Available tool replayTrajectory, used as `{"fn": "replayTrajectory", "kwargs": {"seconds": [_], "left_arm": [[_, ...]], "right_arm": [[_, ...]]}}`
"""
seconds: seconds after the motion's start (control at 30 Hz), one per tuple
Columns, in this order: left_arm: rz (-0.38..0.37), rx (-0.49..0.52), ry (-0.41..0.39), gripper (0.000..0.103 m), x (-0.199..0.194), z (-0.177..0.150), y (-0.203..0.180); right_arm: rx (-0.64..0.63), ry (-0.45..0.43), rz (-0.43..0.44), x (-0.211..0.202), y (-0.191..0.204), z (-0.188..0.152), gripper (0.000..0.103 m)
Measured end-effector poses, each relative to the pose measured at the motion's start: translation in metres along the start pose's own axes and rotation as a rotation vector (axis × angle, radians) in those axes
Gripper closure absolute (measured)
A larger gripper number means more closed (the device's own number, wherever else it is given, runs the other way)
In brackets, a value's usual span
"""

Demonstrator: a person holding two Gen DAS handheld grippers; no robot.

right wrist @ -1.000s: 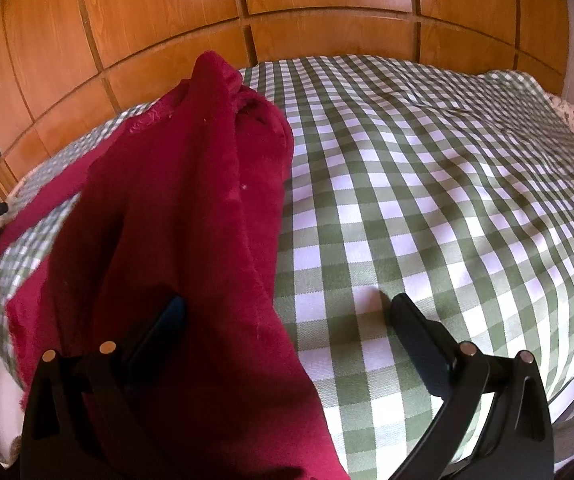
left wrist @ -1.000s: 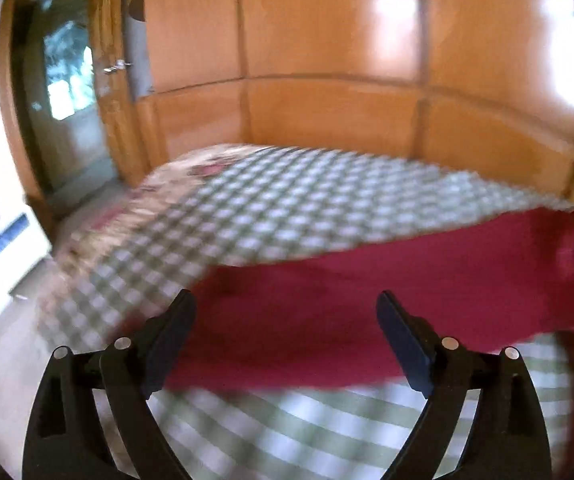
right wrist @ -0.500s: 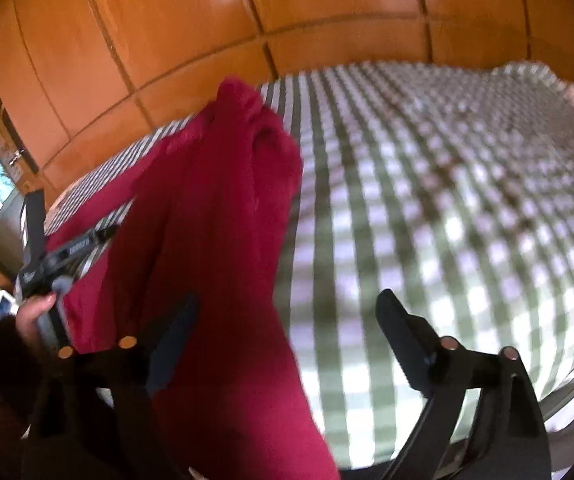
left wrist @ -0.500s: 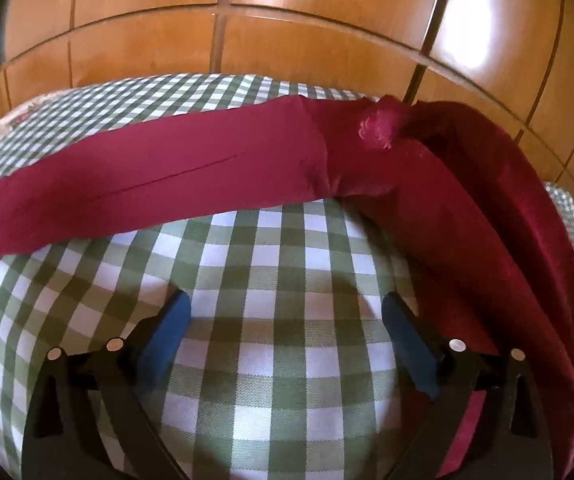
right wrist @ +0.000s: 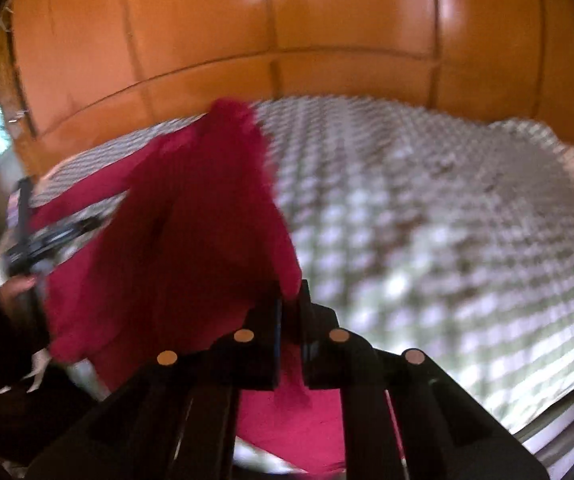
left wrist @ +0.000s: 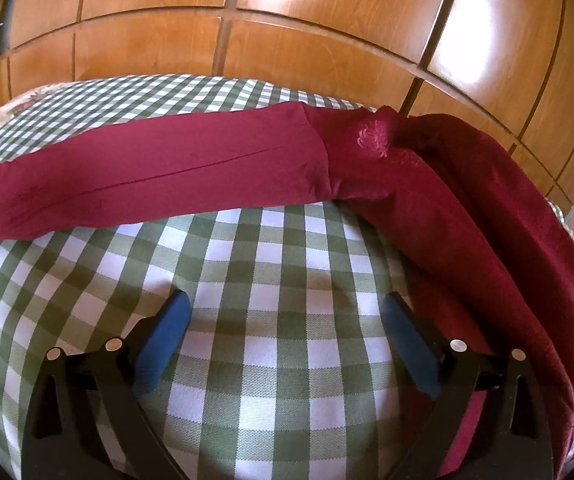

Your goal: Fold small clothes

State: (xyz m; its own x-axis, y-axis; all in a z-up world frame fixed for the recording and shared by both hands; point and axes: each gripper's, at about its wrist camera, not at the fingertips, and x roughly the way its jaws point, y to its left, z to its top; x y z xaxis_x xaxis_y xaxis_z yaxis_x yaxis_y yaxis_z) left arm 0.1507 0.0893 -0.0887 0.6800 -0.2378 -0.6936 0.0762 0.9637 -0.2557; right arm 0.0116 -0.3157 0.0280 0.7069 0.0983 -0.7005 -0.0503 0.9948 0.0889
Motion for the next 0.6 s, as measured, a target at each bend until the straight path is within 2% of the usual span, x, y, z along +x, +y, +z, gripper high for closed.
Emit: {"fn": "replayTrajectory", "kwargs": {"seconds": [0.23, 0.4, 0.6], "left_arm": [[-0.010, -0.003, -0.002, 0.005, 0.000, 0.000, 0.001], [-0.020, -0.006, -0.002, 0.004, 0.001, 0.000, 0.001], [-0.020, -0.006, -0.002, 0.004, 0.003, 0.000, 0.001]], "right_arm": [[-0.014, 0.013, -0.207, 0.053, -0.073, 0.046, 0.097], [-0.096, 0.008, -0.410, 0.095, -0.115, 0.082, 0.097], [-0.048, -0.006, -0.620, 0.130, -0.184, 0.137, 0.097]]}}
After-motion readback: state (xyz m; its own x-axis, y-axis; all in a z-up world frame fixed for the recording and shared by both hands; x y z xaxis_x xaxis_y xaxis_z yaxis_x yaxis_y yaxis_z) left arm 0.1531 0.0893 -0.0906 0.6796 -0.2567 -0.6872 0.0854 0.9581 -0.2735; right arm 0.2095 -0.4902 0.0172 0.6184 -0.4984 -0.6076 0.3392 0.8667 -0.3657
